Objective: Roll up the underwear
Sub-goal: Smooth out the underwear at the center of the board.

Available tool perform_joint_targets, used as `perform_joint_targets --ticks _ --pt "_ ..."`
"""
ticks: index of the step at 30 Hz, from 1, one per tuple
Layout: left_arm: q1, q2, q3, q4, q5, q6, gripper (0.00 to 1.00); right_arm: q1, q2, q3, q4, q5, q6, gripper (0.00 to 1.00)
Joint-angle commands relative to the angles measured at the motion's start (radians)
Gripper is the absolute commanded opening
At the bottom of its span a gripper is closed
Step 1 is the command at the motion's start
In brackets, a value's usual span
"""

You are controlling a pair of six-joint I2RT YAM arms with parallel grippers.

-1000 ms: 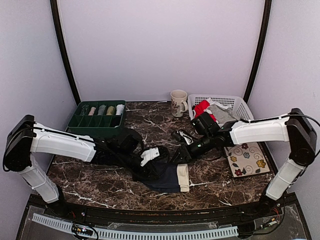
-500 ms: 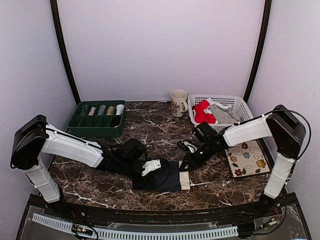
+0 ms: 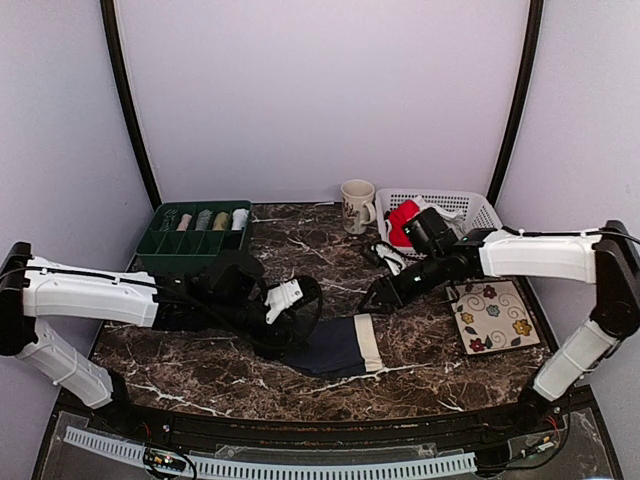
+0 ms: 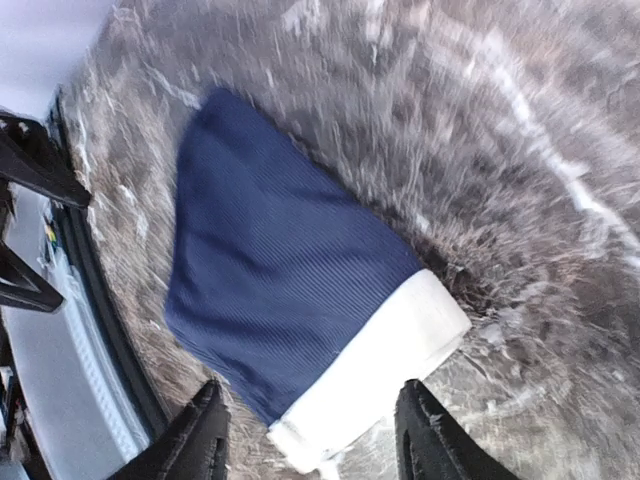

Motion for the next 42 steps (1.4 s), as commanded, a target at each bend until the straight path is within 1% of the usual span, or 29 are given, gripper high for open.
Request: perform_joint_targets --ticks 1,2,3,5,6,8,10,11,12,13,14,16,19,24,25,29,33,36,42 --pt "-0.001 -0.110 0.034 0.024 -0.226 -0.104 0.73 -0.005 -0.184 0.049 0.016 0.086 -0.006 0.64" --pt "-0.001 -0.119 0.048 0.021 -0.285 -0.136 0.86 -0.006 -0.213 0.049 0.041 0.101 0.008 0.66" --pt "0.001 -0.122 0.067 0.016 -0.325 -0.166 0.97 -0.006 -0.241 0.044 0.073 0.121 0.028 0.70" --pt "0.012 -0.107 0.109 0.021 -0.350 -0.200 0.99 -0.009 -0.300 0.009 0.152 0.209 0.132 0.97" --pt "0.016 -0.092 0.133 0.018 -0.358 -0.229 0.99 -0.009 -0.320 -0.009 0.184 0.251 0.170 1.00" --pt "0.037 -0.046 0.210 -0.019 -0.309 -0.267 0.99 -0.017 -0.347 -0.045 0.271 0.244 0.225 1.00" --pt "0.087 -0.006 0.266 -0.075 -0.167 -0.333 0.99 -0.030 -0.346 -0.072 0.355 0.192 0.257 1.00" --pt "0.117 0.001 0.254 -0.056 -0.094 -0.377 0.99 -0.034 -0.329 -0.076 0.375 0.192 0.257 1.00" --pt "0.145 -0.003 0.222 -0.001 -0.012 -0.418 0.99 -0.035 -0.305 -0.074 0.388 0.055 0.316 1.00" --pt "0.166 -0.012 0.174 0.065 0.070 -0.459 0.99 -0.035 -0.274 -0.075 0.407 -0.005 0.355 0.99" --pt "0.181 -0.018 0.136 0.126 0.103 -0.491 0.98 -0.034 -0.239 -0.083 0.435 -0.068 0.394 0.98" --pt "0.199 -0.003 0.088 0.183 0.138 -0.546 0.97 -0.031 -0.159 -0.096 0.492 -0.156 0.485 0.96" --pt "0.228 0.043 0.035 0.248 0.204 -0.615 0.95 -0.020 -0.065 -0.130 0.607 -0.207 0.591 0.96" --pt "0.291 0.137 -0.073 0.485 0.385 -0.745 0.95 0.000 0.076 -0.132 0.715 -0.255 0.697 0.96" --pt "0.297 0.163 -0.077 0.511 0.411 -0.772 0.95 0.003 0.101 -0.133 0.736 -0.270 0.713 0.95" --pt "0.303 0.244 -0.074 0.546 0.454 -0.805 0.92 0.004 0.171 -0.161 0.854 -0.298 0.789 0.94" --pt "0.316 0.307 -0.090 0.583 0.450 -0.838 0.90 0.002 0.226 -0.191 0.908 -0.300 0.839 0.92" --pt "0.343 0.337 -0.140 0.667 0.458 -0.881 0.89 -0.017 0.255 -0.246 0.922 -0.290 0.836 0.91" --pt "0.391 0.397 -0.225 0.746 0.480 -0.911 0.86 -0.060 0.311 -0.351 0.910 -0.272 0.787 0.88"
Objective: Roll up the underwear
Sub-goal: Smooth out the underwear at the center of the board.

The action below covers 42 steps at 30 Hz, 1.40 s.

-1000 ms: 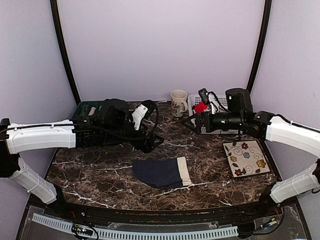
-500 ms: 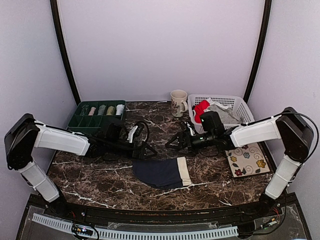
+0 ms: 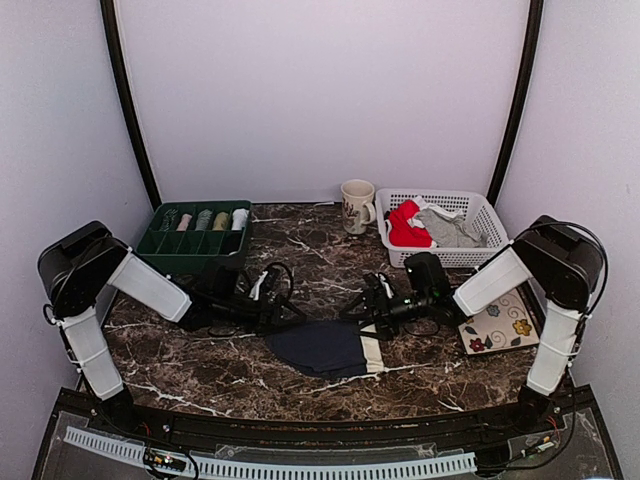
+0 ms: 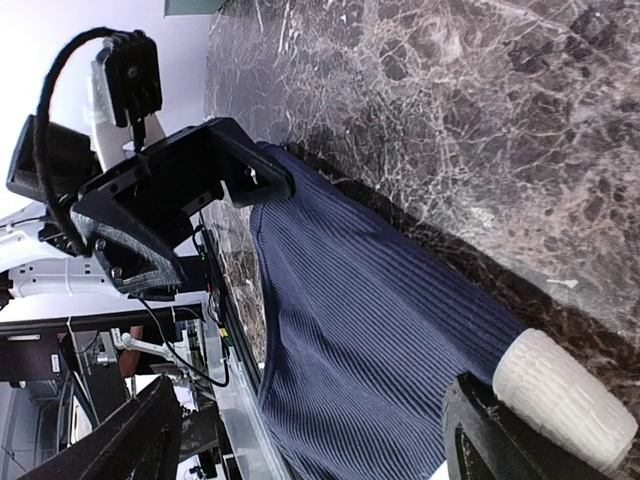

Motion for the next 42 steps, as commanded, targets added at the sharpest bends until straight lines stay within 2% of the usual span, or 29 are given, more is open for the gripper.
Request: perform_joint_targets --ticks 1,8,13,15,21,26,30,34,38,42 --pt "0.033 0.037 -0.072 0.092 0.027 -0.048 0.86 -0.024 0.059 -0.064 -0.007 0.022 -0.018 0.87" --pt "0.071 -0.004 -0.158 0.121 -0.006 -0.057 0.86 -0.027 0.030 -0.077 -0.042 0.016 -0.073 0.86" --pt "0.053 -0.116 -0.067 -0.035 0.025 0.078 0.85 0.008 -0.067 0.046 -0.175 -0.057 -0.194 0.87" --pt "0.009 -0.163 -0.031 -0.094 0.032 0.122 0.85 0.029 -0.105 0.083 -0.201 -0.092 -0.204 0.87" --pt "-0.020 -0.262 -0.046 -0.134 0.001 0.123 0.84 0.085 -0.185 0.138 -0.369 -0.151 -0.277 0.88" --pt "-0.020 -0.296 -0.072 -0.126 -0.047 0.092 0.84 0.161 -0.145 0.144 -0.288 -0.196 -0.213 0.88" --pt "-0.020 -0.299 -0.068 -0.139 -0.071 0.091 0.84 0.194 -0.058 0.128 -0.145 -0.223 -0.131 0.88" --pt "-0.020 -0.295 -0.069 -0.167 -0.080 0.105 0.83 0.193 0.052 0.087 -0.070 -0.216 -0.096 0.88" --pt "-0.020 -0.299 -0.094 -0.174 -0.090 0.107 0.82 0.188 0.138 0.004 0.110 -0.225 0.003 0.87" --pt "-0.020 -0.306 -0.110 -0.178 -0.096 0.107 0.81 0.186 0.128 -0.022 0.173 -0.224 0.047 0.86"
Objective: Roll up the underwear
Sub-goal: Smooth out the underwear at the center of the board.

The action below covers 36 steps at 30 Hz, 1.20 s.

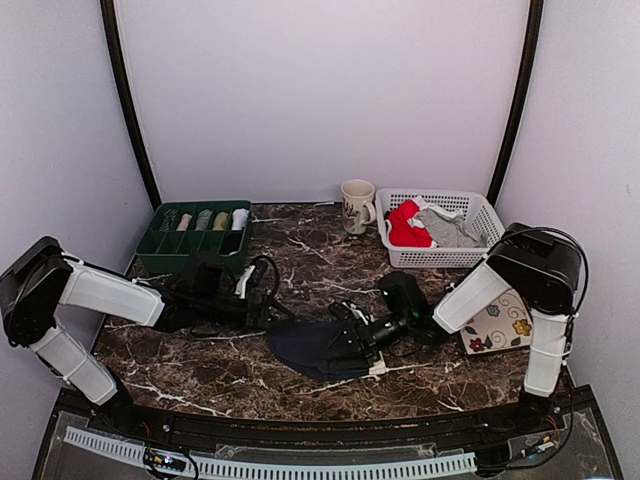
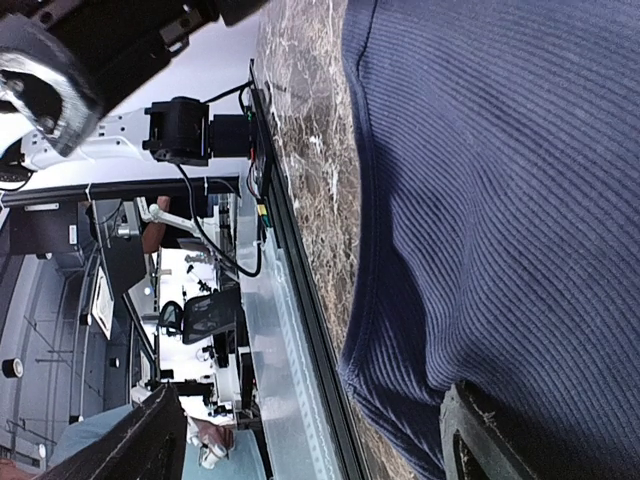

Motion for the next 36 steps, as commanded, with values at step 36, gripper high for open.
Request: perform_joint_targets --ticks 36 --pt "0.008 0.210 0.027 0.004 0.015 0.025 0.67 -0.160 -0.053 0.163 -0.456 0.046 -0.314 0.86"
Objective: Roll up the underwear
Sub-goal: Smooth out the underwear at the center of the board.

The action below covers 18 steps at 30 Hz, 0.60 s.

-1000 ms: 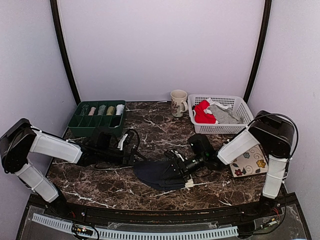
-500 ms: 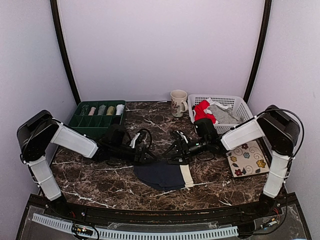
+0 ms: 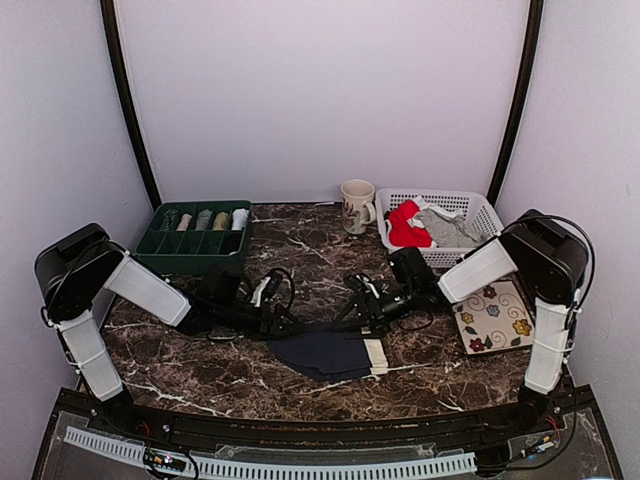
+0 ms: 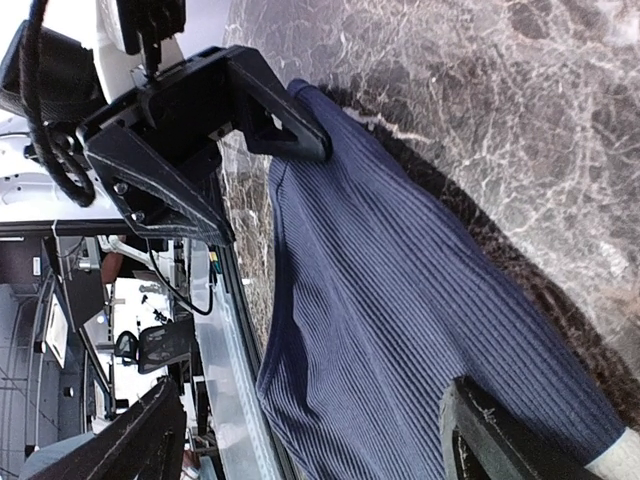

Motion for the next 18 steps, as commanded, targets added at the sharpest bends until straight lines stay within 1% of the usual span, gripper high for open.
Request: perform_joint_targets --ticks 1,5,7,8,14,16,18 --pt "0.006 -0.084 -0.016 -0.162 -0.035 0.068 0.67 0.019 -0.077 0.026 -0.136 0.026 -0.033 0.86" --pt "-0.015 -0.178 0.051 -0.285 -0.012 0.224 0.68 0.018 -0.181 0.041 -0.221 0.027 -0.067 0.86" --pt "-0.037 -0.198 0.103 -0.363 -0.026 0.304 0.68 0.018 -0.213 0.039 -0.275 0.036 -0.092 0.85" --pt "-0.040 -0.196 0.121 -0.377 -0.025 0.319 0.68 0.018 -0.221 0.035 -0.291 0.040 -0.103 0.85" --pt "-0.039 -0.098 0.131 -0.303 0.009 0.231 0.60 0.021 -0.218 0.021 -0.308 0.053 -0.120 0.82" --pt "-0.040 -0.070 0.126 -0.316 -0.021 0.200 0.55 0.021 -0.224 0.035 -0.333 0.067 -0.141 0.82" --pt "-0.035 -0.066 0.100 -0.325 -0.042 0.186 0.53 0.021 -0.234 0.050 -0.380 0.081 -0.175 0.81"
